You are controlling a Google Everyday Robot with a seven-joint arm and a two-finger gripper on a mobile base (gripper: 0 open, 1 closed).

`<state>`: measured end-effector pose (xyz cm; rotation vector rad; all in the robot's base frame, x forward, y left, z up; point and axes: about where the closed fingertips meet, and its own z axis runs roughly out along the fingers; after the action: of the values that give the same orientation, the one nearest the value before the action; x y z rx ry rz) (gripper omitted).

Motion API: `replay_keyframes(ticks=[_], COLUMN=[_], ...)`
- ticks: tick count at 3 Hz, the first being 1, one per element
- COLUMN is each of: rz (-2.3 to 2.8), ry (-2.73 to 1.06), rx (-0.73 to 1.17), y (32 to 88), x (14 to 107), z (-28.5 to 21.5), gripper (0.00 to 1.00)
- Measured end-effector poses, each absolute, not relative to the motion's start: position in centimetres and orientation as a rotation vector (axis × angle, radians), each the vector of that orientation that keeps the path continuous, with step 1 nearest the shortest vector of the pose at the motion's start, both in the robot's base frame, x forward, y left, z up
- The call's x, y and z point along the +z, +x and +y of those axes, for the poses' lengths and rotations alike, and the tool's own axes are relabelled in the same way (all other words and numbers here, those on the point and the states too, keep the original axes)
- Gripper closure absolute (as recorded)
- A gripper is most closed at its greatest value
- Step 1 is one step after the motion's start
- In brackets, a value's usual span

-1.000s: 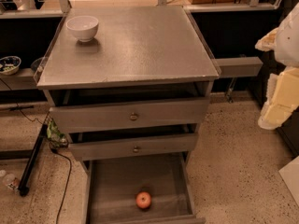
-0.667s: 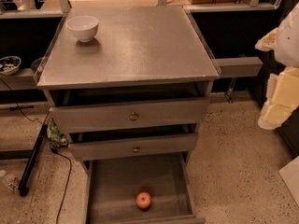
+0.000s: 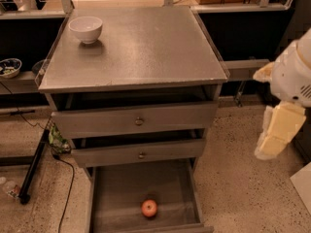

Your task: Pick apple from bottom drawer and place on counter

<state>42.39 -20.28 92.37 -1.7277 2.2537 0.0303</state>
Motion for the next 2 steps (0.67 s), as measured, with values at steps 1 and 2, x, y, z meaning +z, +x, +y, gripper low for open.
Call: replay_keyframes(ticks=[1,2], rz=[2.275,2.296], ry=[-1.738,-1.767], rx=[0.133,0.211], y=[41.6,41.2], x=[87.9,83.5], z=[-19.4,-18.1], gripper=[0.0,0.0])
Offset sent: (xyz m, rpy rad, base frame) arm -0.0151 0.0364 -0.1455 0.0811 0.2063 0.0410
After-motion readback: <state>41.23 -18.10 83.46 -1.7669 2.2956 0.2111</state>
